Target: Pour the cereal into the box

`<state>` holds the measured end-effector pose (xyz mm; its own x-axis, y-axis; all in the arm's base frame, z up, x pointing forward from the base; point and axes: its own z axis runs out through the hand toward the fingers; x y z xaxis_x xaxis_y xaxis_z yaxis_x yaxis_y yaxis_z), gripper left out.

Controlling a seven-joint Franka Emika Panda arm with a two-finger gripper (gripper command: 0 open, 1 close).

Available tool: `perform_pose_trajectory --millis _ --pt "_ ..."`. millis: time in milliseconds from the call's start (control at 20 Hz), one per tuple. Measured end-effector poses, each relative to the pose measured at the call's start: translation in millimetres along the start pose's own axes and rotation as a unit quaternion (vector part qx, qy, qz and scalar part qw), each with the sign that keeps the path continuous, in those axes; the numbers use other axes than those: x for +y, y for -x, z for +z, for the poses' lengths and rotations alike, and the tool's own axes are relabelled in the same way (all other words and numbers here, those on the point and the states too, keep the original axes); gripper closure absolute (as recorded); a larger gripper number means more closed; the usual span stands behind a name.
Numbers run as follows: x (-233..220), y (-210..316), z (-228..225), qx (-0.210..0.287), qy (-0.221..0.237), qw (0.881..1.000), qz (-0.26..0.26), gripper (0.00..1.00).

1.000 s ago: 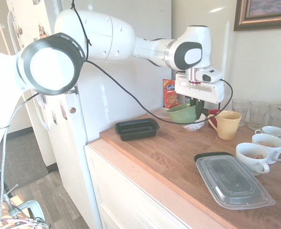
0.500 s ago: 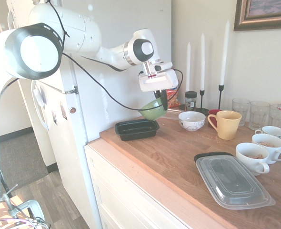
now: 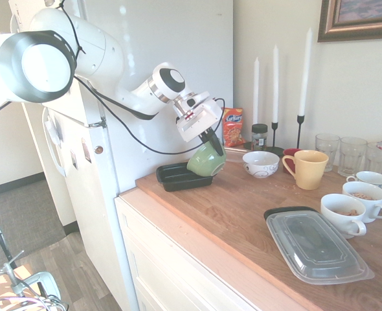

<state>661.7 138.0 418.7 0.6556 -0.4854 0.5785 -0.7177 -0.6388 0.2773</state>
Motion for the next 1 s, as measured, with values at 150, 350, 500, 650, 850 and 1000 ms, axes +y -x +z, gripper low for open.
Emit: perform_pose_trajectory --millis 150,350,500,650,850,1000 --pt "0 16 -5 0.035 0.006 0.999 -0.012 1.0" --pt "-3 36 -13 0.081 0.011 0.996 -0.035 1.0" --pt "-6 51 -23 0.11 0.013 0.993 -0.05 1.0" --pt "-10 62 -29 0.146 0.018 0.987 -0.063 1.0" --pt "-15 71 -36 0.193 0.022 0.978 -0.082 1.0" --pt "-18 81 -37 0.226 0.019 0.969 -0.096 1.0"
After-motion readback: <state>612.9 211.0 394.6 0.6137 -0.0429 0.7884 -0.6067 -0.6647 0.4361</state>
